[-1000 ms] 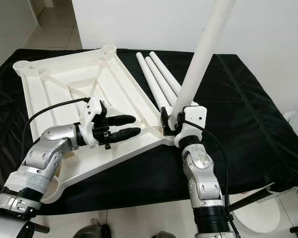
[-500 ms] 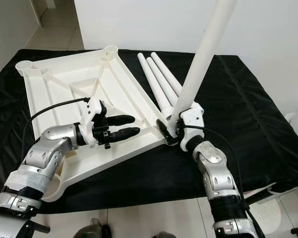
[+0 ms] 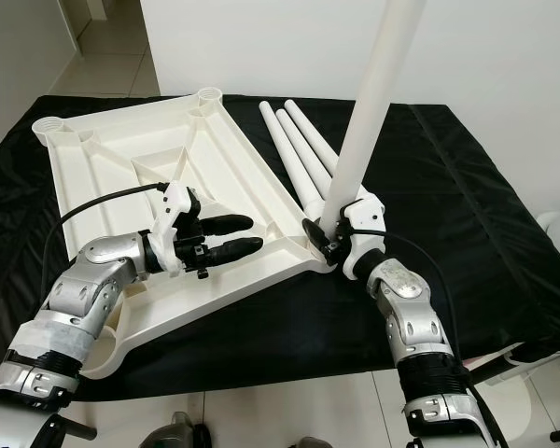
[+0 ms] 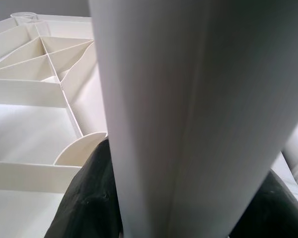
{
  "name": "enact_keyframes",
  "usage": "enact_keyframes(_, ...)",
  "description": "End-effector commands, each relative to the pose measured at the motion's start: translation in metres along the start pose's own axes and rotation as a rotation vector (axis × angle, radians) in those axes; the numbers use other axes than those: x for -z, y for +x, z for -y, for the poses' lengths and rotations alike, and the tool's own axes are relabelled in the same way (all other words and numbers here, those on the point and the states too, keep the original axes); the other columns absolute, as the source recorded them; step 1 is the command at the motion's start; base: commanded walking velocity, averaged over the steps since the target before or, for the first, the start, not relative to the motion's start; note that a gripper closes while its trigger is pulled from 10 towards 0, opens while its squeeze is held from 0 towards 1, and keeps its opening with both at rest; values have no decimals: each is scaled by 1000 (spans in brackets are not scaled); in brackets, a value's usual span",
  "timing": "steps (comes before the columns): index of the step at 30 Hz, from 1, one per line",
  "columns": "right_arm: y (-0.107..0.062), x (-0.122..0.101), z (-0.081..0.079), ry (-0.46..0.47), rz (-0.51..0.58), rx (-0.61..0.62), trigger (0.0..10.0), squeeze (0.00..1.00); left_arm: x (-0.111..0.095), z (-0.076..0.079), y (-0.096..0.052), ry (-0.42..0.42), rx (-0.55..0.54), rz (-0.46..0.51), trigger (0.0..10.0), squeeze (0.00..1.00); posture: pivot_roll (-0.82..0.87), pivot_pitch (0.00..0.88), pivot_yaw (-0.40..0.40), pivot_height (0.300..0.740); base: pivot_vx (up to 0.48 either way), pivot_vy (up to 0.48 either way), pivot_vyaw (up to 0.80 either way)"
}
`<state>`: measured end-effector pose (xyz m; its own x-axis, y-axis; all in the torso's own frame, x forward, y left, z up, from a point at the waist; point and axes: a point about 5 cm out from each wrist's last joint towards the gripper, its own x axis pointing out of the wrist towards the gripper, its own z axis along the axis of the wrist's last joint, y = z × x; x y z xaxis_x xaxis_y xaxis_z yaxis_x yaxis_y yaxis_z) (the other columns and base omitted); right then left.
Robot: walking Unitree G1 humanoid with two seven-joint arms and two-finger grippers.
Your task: Building children table
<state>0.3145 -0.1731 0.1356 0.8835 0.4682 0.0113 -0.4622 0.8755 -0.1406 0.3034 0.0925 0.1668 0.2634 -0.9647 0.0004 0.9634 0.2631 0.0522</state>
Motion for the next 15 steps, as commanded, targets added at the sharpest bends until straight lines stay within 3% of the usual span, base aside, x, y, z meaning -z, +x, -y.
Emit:
enact_keyframes(1,-5,6,3,-1,-23,54,10000,0,0,0,3,15,14,-8,10000,0,-16,12,4,740,0,0,0)
enact_keyframes(15,-11,19,-13,112,-46,304,10000,0,1,0,4,14,19,-9,10000,0,-21,0,-13,740,0,0,0)
